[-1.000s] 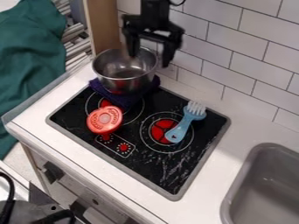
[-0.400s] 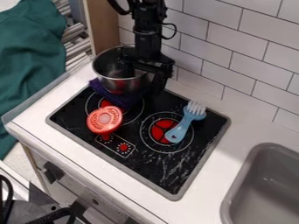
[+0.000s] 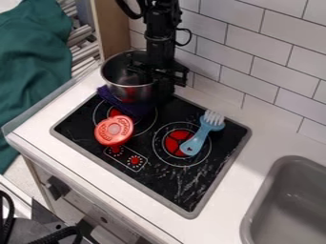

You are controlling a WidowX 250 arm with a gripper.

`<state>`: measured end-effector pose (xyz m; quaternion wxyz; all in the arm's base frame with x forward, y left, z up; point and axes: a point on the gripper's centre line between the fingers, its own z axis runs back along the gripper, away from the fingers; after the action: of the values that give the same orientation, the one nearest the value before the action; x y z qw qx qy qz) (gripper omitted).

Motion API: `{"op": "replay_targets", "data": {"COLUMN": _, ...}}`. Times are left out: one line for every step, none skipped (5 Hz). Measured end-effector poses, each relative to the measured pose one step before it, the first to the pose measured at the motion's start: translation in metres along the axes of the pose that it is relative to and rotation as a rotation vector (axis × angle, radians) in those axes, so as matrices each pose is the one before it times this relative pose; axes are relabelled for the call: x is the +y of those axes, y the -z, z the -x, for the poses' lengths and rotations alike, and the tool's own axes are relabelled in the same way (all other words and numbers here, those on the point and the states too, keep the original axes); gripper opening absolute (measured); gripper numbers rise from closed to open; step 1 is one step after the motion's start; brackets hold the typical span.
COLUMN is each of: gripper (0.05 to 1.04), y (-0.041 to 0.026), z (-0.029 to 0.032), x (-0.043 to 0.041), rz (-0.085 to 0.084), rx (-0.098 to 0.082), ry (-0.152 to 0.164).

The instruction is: Move the pan from the top left of the burner to the bottom left of the burner

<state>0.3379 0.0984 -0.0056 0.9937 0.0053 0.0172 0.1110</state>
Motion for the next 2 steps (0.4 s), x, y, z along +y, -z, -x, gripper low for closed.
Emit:
{"op": "replay_targets", "data": {"gripper": 0.149, "y": -0.00747, "z": 0.00233, "x": 0.00098, "rz": -0.0110, "rx": -0.0241, "ry": 0.0118}}
{"op": "replay_targets", "data": {"gripper": 0.059, "y": -0.00561, "z": 0.00684, "x": 0.00082, "rz": -0.0078, "rx": -0.0104, "ry": 0.0149}}
